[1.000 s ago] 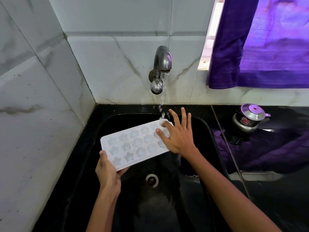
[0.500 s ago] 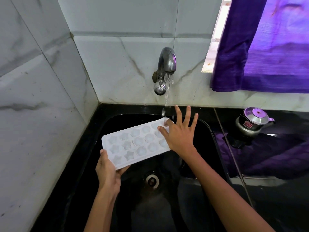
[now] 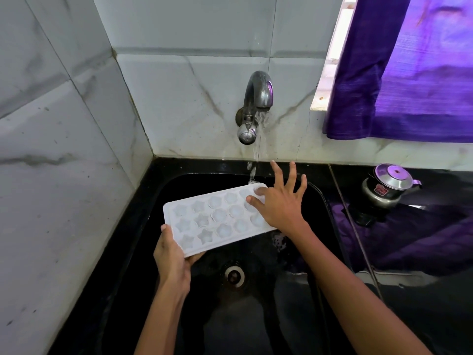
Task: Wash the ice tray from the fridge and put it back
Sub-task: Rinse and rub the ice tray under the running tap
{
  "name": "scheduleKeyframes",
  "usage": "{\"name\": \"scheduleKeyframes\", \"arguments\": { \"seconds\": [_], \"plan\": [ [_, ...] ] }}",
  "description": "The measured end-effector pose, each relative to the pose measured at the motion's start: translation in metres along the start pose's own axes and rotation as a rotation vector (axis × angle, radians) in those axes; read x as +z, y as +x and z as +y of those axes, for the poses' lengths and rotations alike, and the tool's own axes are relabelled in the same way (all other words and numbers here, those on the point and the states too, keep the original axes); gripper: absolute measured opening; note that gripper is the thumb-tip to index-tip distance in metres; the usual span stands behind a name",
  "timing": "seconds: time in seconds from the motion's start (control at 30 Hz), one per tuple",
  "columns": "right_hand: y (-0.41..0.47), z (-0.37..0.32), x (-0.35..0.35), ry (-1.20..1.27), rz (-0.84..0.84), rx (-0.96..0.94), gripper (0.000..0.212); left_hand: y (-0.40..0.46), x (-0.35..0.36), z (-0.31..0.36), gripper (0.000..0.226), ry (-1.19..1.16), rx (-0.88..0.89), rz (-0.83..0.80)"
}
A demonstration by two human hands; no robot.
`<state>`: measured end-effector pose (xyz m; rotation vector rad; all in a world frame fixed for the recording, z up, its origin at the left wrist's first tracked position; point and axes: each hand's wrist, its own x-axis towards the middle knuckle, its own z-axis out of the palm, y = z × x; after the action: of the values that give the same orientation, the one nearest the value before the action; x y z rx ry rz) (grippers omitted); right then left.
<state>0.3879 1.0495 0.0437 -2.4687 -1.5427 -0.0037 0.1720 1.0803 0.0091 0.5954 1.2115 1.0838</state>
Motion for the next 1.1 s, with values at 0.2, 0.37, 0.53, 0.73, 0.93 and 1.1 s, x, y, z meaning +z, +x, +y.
{"name": "scheduleKeyframes", "arguments": {
  "seconds": [0.2,0.37,0.53,0.73,0.93,1.1],
  "plan": [
    [0.000,0.002,-0.007,0.188,0.169,0.140,0.040,-0.003,-0.002,-0.002,0.033,-0.013,-0.024,0.028],
    [-0.008,0.002,0.003,0.177,0.217,0.116,0.042,-0.007,0.003,-0.004,0.032,-0.042,0.004,0.038],
    [-0.015,0.008,0.015,0.130,-0.035,-0.080,0.055,-0.006,0.001,0.000,0.037,-0.084,0.028,0.090],
    [-0.015,0.003,0.012,0.092,0.007,-0.019,0.050,-0.007,-0.003,-0.004,0.037,-0.094,-0.002,0.080],
    [-0.014,0.002,0.011,0.067,-0.097,-0.025,0.049,-0.003,-0.003,0.001,0.036,-0.074,0.024,0.073],
    [-0.013,0.000,0.003,0.037,0.038,0.044,0.052,-0.001,-0.002,0.002,0.034,-0.091,0.005,0.069]
  ]
}}
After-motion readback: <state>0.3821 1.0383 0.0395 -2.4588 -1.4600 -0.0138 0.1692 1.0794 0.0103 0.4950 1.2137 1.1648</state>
